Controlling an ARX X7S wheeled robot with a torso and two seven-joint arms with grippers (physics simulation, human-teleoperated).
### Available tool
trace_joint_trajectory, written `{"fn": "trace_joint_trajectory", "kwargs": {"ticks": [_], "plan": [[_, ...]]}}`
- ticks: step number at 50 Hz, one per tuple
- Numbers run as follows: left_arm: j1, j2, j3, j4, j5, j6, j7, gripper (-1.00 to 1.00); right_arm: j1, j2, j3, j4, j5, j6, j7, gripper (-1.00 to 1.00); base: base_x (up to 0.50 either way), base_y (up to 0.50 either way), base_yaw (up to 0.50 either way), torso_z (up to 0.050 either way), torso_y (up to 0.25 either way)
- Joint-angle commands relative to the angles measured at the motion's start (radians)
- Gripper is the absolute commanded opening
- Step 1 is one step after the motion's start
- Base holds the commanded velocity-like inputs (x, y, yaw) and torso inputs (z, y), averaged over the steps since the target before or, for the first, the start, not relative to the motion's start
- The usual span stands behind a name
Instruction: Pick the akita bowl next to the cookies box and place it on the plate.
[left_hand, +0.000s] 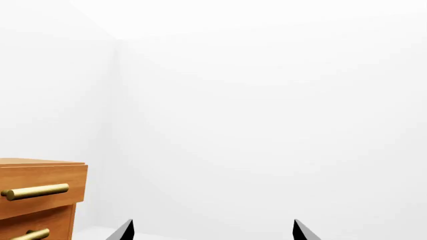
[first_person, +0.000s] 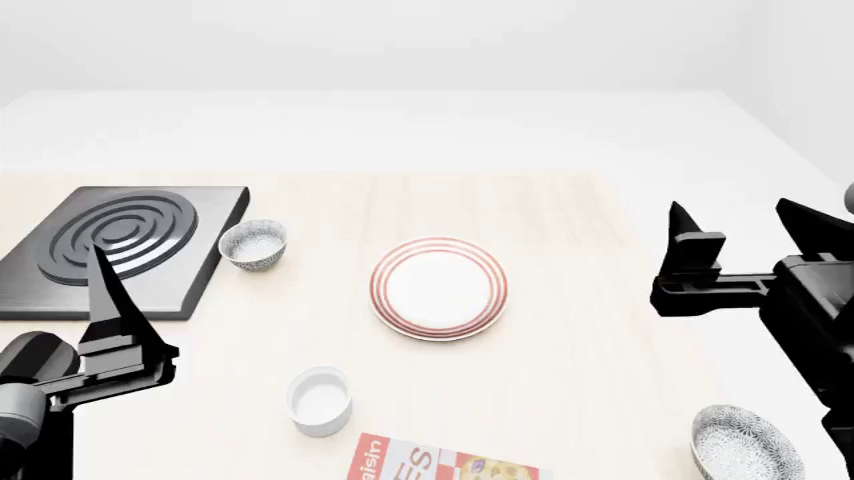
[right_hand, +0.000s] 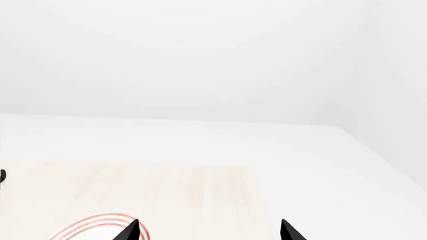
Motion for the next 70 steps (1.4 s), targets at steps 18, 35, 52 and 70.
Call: {"fn": "trace_joint_trajectory", "kwargs": {"ticks": [18, 35, 52, 70], "plan": [[0.002, -0.009, 0.008, -0.011, -0.006, 0.015, -0.007, 1.0, -0.103, 0.225, -0.177, 0.264, 0.606, 0.007, 0.4, 1.0, 0.0, 0.0, 0.0, 0.0, 0.0], [0.006, -0.016, 0.006, -0.01, -0.01, 0.02, -0.014, 1.0, -0.265, 0.171, -0.107, 0.265, 0.687, -0.114, 0.42, 1.0, 0.0, 0.0, 0.0, 0.0, 0.0], [0.004, -0.023, 0.012, -0.005, -0.013, 0.016, -0.023, 1.0, -0.31, 0.148, -0.103, 0.318, 0.643, -0.125, 0.386, 1.0, 0.0, 0.0, 0.0, 0.0, 0.0], [0.004, -0.029, 0.017, -0.008, -0.016, 0.016, -0.031, 1.0, -0.339, 0.131, -0.106, 0.393, 0.371, -0.077, 0.252, 1.0, 0.0, 0.0, 0.0, 0.0, 0.0]]}}
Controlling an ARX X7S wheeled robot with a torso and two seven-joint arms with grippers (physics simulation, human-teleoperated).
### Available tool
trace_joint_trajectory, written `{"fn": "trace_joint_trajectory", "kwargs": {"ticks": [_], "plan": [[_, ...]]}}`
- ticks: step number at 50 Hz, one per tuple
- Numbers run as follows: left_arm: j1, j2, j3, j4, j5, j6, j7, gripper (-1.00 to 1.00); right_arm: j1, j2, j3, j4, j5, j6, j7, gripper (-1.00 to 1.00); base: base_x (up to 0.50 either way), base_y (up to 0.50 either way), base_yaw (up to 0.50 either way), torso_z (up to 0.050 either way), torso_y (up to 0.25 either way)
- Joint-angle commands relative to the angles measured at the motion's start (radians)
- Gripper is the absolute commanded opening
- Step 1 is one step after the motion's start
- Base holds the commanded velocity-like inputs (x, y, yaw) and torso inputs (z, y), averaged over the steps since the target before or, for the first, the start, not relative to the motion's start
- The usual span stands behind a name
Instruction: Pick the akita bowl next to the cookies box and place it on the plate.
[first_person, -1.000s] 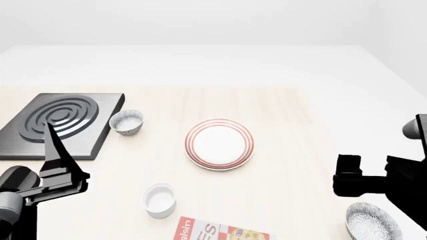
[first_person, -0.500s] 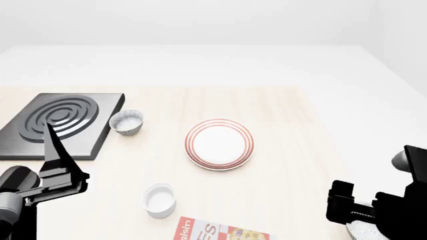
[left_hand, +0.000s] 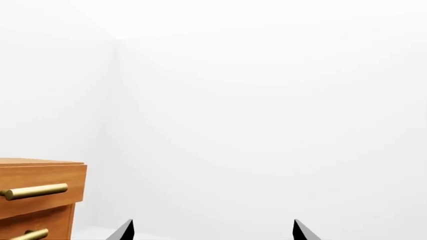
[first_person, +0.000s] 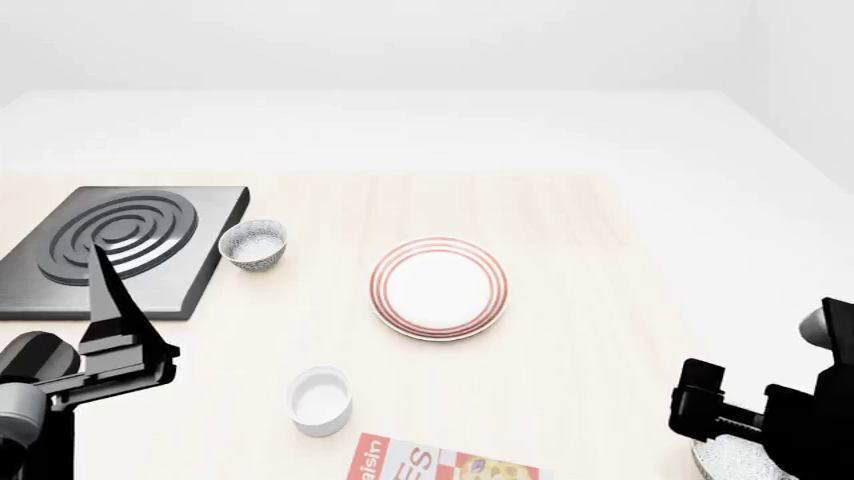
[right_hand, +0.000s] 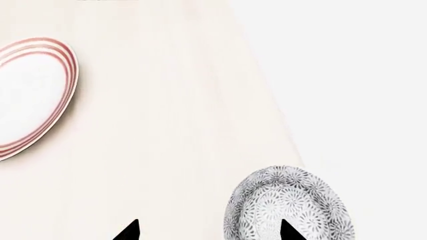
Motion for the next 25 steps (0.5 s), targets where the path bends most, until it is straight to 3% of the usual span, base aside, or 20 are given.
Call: {"fn": "trace_joint_trajectory", "kwargs": {"ticks": [1, 10, 25], "plan": [[0.001, -0.004, 0.001, -0.001, -0.003, 0.001, -0.004, 1.0, -0.048, -0.026, -0.017, 0.029, -0.18, 0.03, -0.093, 1.0, 0.0, 0.0, 0.0, 0.0, 0.0], [0.001, -0.008, 0.003, -0.001, -0.006, 0.0, -0.008, 1.0, -0.103, -0.054, -0.079, 0.041, -0.335, 0.06, -0.178, 1.0, 0.0, 0.0, 0.0, 0.0, 0.0], [-0.001, -0.012, 0.011, 0.001, -0.006, -0.003, -0.016, 1.0, -0.147, -0.073, -0.116, 0.029, -0.407, 0.065, -0.24, 1.0, 0.0, 0.0, 0.0, 0.0, 0.0]]}}
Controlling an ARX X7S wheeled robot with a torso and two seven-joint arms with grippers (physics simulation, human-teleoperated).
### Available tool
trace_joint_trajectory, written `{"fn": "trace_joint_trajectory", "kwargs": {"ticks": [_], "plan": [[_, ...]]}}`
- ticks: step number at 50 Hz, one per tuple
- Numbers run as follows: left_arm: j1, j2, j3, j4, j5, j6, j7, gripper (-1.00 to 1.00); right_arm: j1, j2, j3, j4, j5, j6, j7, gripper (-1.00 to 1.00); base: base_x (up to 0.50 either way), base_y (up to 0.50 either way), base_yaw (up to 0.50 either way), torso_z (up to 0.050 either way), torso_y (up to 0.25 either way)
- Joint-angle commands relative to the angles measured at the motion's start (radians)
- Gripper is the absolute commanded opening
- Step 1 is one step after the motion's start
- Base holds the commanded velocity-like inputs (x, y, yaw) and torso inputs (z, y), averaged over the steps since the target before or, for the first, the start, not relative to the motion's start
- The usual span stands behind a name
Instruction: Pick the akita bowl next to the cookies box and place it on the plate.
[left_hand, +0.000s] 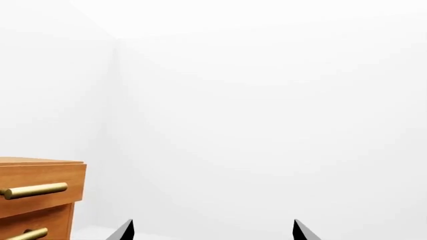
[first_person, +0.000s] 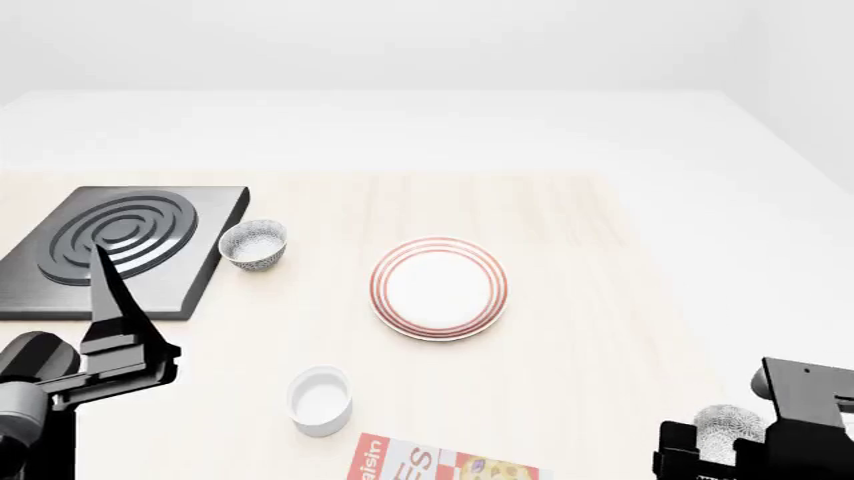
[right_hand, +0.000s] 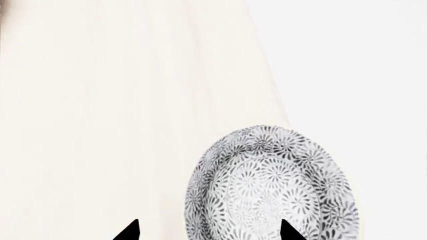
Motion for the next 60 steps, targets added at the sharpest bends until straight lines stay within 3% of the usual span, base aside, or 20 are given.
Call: {"fn": "trace_joint_trajectory", "kwargs": {"ticks": [1, 26, 38, 39, 60], "plan": [[-0.002, -0.004, 0.005, 0.002, -0.002, -0.003, -0.006, 1.0, -0.034, -0.019, -0.035, -0.002, -0.075, 0.011, -0.053, 1.0, 0.0, 0.0, 0.0, 0.0, 0.0], [-0.002, -0.011, 0.012, -0.006, -0.004, 0.005, -0.012, 1.0, -0.048, -0.028, -0.054, 0.007, -0.108, 0.002, -0.091, 1.0, 0.0, 0.0, 0.0, 0.0, 0.0], [-0.001, -0.015, 0.016, -0.005, -0.006, 0.004, -0.017, 1.0, -0.039, -0.033, -0.084, 0.022, -0.186, -0.008, -0.182, 1.0, 0.0, 0.0, 0.0, -0.001, 0.0], [-0.001, -0.015, 0.016, -0.003, -0.006, 0.003, -0.018, 1.0, -0.043, -0.035, -0.075, 0.02, -0.167, -0.011, -0.159, -1.0, 0.0, 0.0, 0.0, 0.0, 0.0], [0.004, -0.019, 0.022, -0.011, -0.004, 0.017, -0.023, 1.0, -0.054, -0.021, -0.034, -0.091, -0.288, -0.104, -0.263, -1.0, 0.0, 0.0, 0.0, 0.0, 0.0]]}}
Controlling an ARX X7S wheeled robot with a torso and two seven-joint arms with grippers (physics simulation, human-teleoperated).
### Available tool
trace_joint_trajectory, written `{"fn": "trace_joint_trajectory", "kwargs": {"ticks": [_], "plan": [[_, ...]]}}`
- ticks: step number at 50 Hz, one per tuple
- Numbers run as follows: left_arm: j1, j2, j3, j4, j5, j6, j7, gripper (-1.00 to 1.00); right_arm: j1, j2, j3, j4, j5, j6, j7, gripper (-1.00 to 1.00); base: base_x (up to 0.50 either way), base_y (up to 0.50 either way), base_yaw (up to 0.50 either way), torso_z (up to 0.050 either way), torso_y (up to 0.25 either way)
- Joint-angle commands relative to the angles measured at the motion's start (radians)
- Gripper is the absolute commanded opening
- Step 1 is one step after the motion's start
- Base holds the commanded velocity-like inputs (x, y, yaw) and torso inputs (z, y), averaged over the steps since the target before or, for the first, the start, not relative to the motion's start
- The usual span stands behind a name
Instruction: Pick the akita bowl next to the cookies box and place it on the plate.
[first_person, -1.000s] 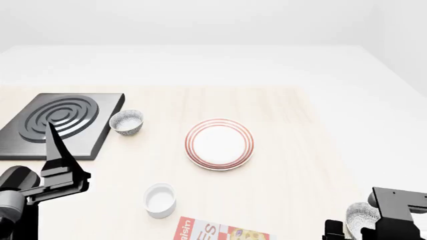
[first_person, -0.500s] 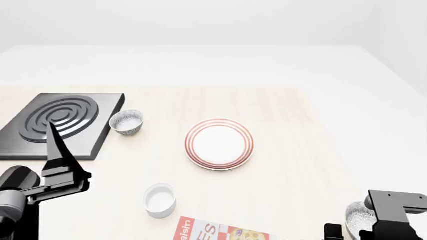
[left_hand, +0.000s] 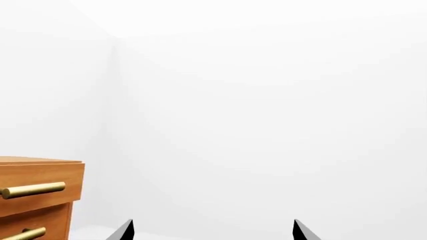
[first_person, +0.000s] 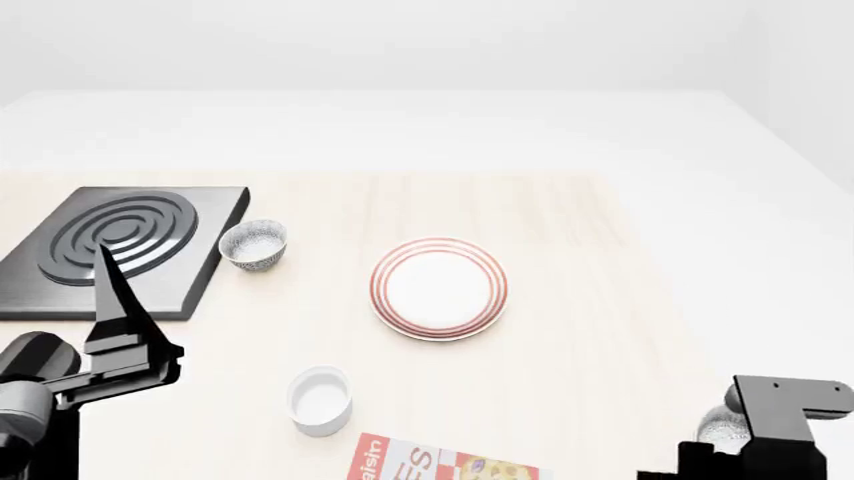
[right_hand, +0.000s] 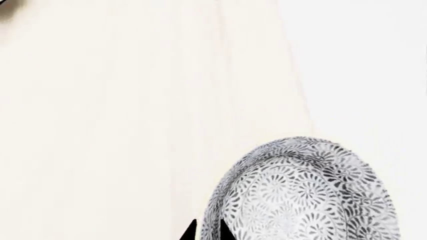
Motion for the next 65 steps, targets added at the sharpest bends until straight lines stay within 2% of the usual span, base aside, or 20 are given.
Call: {"fn": "trace_joint_trajectory", "kwargs": {"ticks": [1, 8, 15, 16, 25, 33, 49, 52, 60, 65], "plan": [[0.003, -0.001, 0.003, -0.007, 0.001, 0.01, -0.002, 1.0, 0.014, 0.011, 0.021, -0.061, -0.036, -0.055, -0.07, -1.0, 0.0, 0.0, 0.0, 0.0, 0.0], [0.001, -0.005, 0.003, -0.005, 0.0, 0.006, -0.005, 1.0, 0.148, 0.053, 0.025, -0.096, 0.024, -0.016, -0.047, -1.0, 0.0, 0.0, 0.0, 0.0, 0.0], [-0.001, -0.009, 0.003, -0.004, -0.004, 0.003, -0.008, 1.0, 0.453, 0.04, -0.061, -0.063, 0.096, 0.08, -0.013, -1.0, 0.0, 0.0, 0.0, 0.0, 0.0], [-0.001, -0.009, 0.003, -0.004, -0.004, 0.003, -0.009, 1.0, 0.455, 0.04, -0.062, -0.062, 0.097, 0.08, -0.012, -1.0, 0.0, 0.0, 0.0, 0.0, 0.0], [-0.002, -0.011, 0.013, -0.005, 0.0, 0.007, -0.01, 1.0, 0.762, -0.094, -0.219, 0.019, 0.041, 0.176, -0.059, -1.0, 0.0, 0.0, 0.0, 0.0, 0.0], [-0.003, -0.012, 0.022, -0.008, 0.007, 0.009, -0.011, 1.0, 0.956, -0.261, -0.37, 0.151, -0.128, 0.178, -0.184, -1.0, 0.0, 0.0, 0.0, 0.0, 0.0], [-0.004, -0.017, 0.032, -0.012, 0.009, 0.013, -0.013, 1.0, 1.184, -0.558, -0.68, 0.623, -0.534, -0.048, -0.516, -1.0, 0.0, 0.0, 0.0, 0.0, 0.0], [-0.003, -0.018, 0.036, -0.012, 0.012, 0.014, -0.014, 1.0, 1.224, -0.634, -0.755, 0.758, -0.617, -0.113, -0.589, -1.0, 0.0, 0.0, 0.0, 0.0, 0.0], [-0.006, -0.02, 0.04, -0.011, 0.01, 0.011, -0.016, 1.0, 1.292, -0.782, -0.833, 1.099, -0.737, -0.27, -0.711, -1.0, 0.0, 0.0, 0.0, 0.0, 0.0], [-0.008, -0.024, 0.037, -0.004, 0.006, 0.005, -0.02, 1.0, 1.348, -0.9, -0.909, 1.399, -0.79, -0.419, -0.791, -1.0, 0.0, 0.0, 0.0, 0.0, 0.0]]}}
